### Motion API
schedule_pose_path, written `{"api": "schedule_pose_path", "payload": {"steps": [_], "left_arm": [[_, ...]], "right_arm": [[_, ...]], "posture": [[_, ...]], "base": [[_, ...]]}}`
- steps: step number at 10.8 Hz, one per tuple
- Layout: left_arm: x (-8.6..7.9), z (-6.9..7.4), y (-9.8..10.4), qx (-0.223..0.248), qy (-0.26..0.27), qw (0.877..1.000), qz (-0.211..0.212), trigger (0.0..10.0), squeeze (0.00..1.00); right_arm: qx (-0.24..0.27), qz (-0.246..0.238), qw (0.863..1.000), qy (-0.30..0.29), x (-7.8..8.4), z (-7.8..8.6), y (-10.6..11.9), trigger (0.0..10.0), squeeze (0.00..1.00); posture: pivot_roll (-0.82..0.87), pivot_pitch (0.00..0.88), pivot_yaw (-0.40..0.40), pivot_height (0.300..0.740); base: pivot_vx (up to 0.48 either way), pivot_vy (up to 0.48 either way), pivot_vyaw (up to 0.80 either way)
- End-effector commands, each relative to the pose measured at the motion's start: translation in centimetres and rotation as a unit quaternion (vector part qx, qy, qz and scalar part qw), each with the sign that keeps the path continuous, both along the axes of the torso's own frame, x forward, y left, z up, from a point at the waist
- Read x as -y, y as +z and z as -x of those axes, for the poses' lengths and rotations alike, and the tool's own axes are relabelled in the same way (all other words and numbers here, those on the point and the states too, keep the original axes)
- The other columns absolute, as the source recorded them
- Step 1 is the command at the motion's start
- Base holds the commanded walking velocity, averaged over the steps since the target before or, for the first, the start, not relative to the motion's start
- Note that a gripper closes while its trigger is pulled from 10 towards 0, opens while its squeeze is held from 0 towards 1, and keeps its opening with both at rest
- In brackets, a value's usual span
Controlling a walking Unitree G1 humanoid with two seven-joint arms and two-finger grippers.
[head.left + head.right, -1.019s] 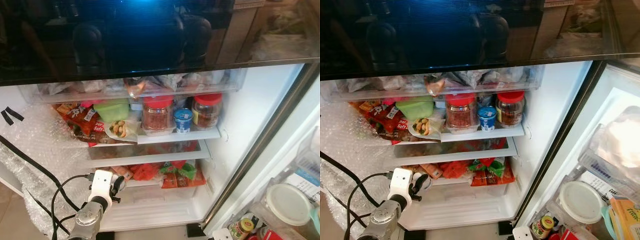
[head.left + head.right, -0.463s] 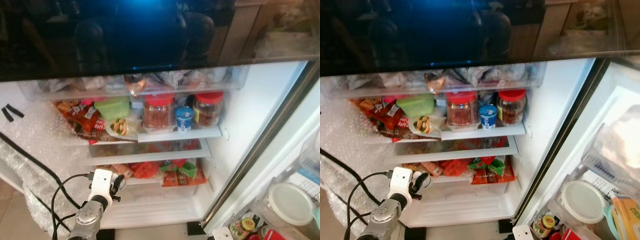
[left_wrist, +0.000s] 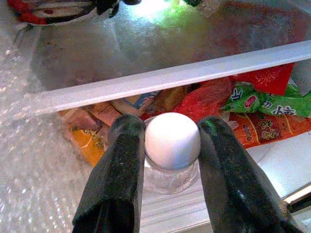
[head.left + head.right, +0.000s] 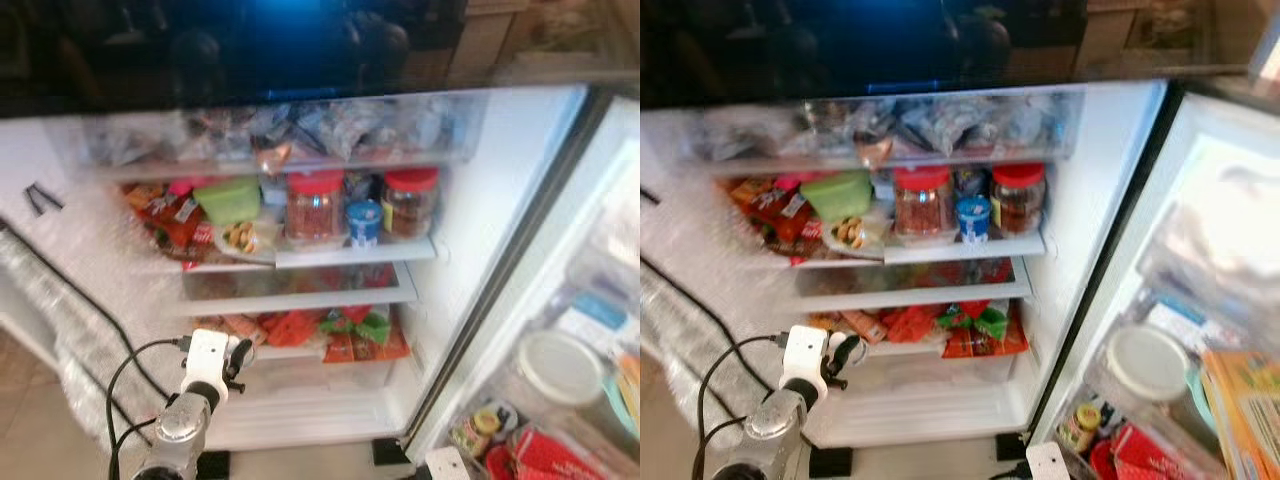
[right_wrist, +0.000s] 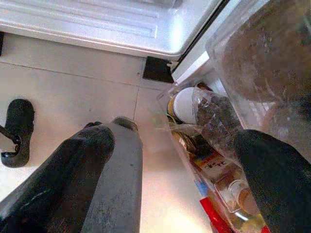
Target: Restocking fridge
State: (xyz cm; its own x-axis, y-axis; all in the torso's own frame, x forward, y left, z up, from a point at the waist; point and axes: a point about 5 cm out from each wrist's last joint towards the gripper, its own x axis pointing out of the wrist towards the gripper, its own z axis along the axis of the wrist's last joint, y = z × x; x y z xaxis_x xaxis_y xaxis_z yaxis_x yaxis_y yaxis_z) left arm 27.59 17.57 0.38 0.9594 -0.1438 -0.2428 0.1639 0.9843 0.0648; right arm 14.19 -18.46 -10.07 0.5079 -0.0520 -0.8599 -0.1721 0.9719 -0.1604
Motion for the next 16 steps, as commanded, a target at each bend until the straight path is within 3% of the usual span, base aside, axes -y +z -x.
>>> {"api": "schedule_pose_path", "payload": {"steps": [1,4,5,16], "left_arm": [[0.0,-0.6,1.1,0.031,0.002,1.000,-0.001,10.0,0.00],[0.2,-1.0,1.9,0.054,0.002,0.999,-0.002,10.0,0.00],[0.3,-1.1,2.1,0.059,0.002,0.998,-0.002,10.0,0.00],[0.3,-1.6,3.8,0.091,0.010,0.996,-0.004,10.0,0.00]], "right_arm": [[-0.013,-0.004,1.000,-0.006,-0.1,0.6,-0.2,10.0,0.00],[-0.021,-0.004,1.000,-0.006,-0.2,0.7,-0.3,10.0,0.00],[-0.019,-0.005,1.000,-0.007,-0.2,0.6,-0.3,10.0,0.00],[-0.015,-0.013,1.000,0.004,-0.3,1.2,-0.4,10.0,0.00]], "posture": [[0.00,0.000,0.018,0.675],[0.00,0.000,0.018,0.675],[0.00,0.000,0.018,0.655],[0.00,0.000,0.015,0.655]], "base": [[0.000,0.000,0.00],[0.000,0.000,0.00],[0.000,0.000,0.00],[0.000,0.000,0.00]]}}
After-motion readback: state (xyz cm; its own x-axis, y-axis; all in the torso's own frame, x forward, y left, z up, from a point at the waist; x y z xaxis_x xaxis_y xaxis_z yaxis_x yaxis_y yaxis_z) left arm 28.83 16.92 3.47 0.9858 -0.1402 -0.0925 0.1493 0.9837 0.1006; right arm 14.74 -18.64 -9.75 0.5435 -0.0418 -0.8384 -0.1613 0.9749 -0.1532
